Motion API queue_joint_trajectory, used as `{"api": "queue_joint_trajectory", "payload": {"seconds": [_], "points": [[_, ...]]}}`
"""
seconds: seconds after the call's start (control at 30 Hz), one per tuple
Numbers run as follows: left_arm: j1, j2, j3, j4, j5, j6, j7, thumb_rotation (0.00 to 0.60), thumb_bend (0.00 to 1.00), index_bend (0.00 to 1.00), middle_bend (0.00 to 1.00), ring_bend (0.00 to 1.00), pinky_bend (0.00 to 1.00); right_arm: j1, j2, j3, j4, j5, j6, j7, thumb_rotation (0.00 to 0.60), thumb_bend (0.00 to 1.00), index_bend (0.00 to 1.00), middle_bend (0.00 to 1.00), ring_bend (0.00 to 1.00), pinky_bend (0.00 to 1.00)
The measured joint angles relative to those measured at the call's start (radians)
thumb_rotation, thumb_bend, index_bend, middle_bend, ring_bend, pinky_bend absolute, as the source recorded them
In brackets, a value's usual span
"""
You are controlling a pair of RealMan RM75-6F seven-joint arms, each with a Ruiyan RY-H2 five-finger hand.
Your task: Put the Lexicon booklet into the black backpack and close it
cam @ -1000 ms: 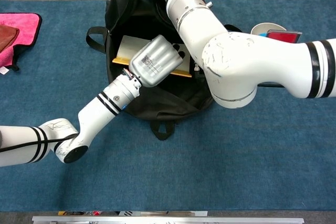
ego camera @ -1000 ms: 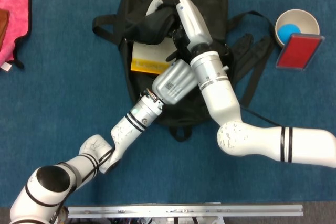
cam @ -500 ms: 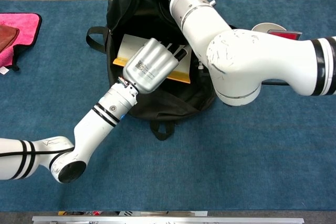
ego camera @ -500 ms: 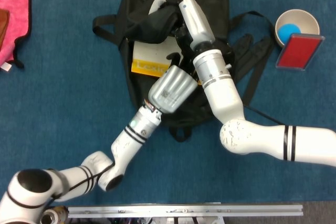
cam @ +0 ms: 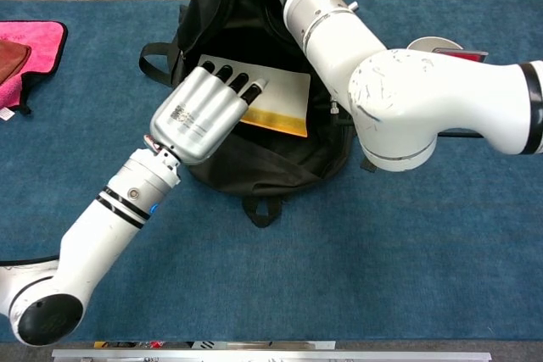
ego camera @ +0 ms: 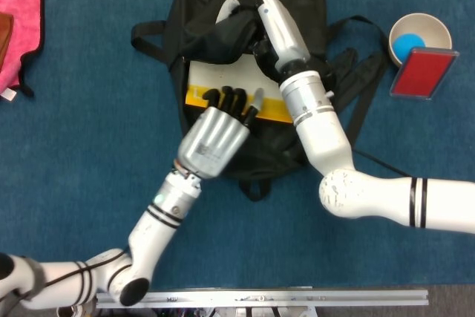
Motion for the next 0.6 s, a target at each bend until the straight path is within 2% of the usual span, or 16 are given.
{"api": "queue_joint_trajectory", "payload": {"seconds": [0.23,0.4,0.6], "points": [[0.051,0.104,0.018,-0.114,-0.014,0.02,-0.015,0.6,0.0,0.15,0.31,0.31,0.42,-0.009,0.017,-0.015,-0.009,-0.003,-0.007,-0.001,0.6,1.0,0.71,0.61,0.63,0.85],[0.067,0.171,0.01,-0.18,-0.025,0.022,-0.119,0.6,0.0,0.15,0.31,0.31,0.41,-0.021,0.036,-0.031,-0.025,-0.009,-0.023,0.0,0.6,1.0,0.71,0.6,0.62,0.85],[0.094,0.311,-0.014,-0.273,-0.064,0.023,-0.237,0.6,0.0,0.15,0.3,0.31,0.41,-0.042,0.075,-0.064,-0.047,-0.025,-0.064,0.005,0.6,1.0,0.68,0.56,0.58,0.83]]}}
